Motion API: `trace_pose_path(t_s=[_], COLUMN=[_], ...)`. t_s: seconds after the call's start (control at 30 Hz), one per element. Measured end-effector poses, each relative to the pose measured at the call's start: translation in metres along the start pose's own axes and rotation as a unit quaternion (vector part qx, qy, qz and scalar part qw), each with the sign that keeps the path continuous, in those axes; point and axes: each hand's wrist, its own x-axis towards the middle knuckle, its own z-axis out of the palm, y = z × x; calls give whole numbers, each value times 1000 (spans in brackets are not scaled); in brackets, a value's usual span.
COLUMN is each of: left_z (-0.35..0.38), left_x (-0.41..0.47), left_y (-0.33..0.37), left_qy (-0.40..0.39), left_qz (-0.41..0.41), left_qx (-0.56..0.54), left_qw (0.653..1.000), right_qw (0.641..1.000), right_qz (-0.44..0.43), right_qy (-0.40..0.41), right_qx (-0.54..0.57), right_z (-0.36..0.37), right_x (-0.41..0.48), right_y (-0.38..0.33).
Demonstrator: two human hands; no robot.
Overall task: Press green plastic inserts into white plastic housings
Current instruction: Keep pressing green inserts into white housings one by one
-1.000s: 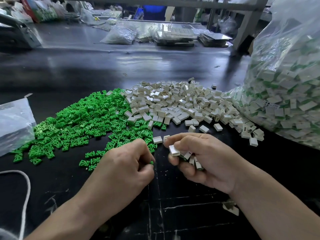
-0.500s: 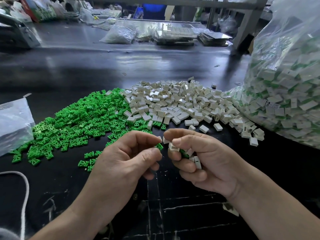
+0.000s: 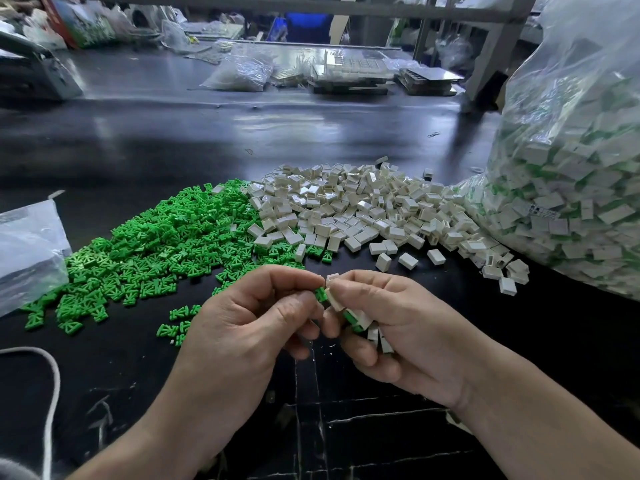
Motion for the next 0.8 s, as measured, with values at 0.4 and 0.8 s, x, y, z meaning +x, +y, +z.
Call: trace_pose_path(t_s=[0.4,0.8], left_z=[0,-1], left_x=[-1,2], left_y=[-3,-7], left_qy=[22,45], left_qz=[23,15], left_qx=[70,67], left_qw=[997,997], right_qw=[997,987], right_qz=[-46,-103], right_qy=[20,57], right_qx=[-58,-112], right_z=[5,5], right_x=[-2,0], right_y=[1,6])
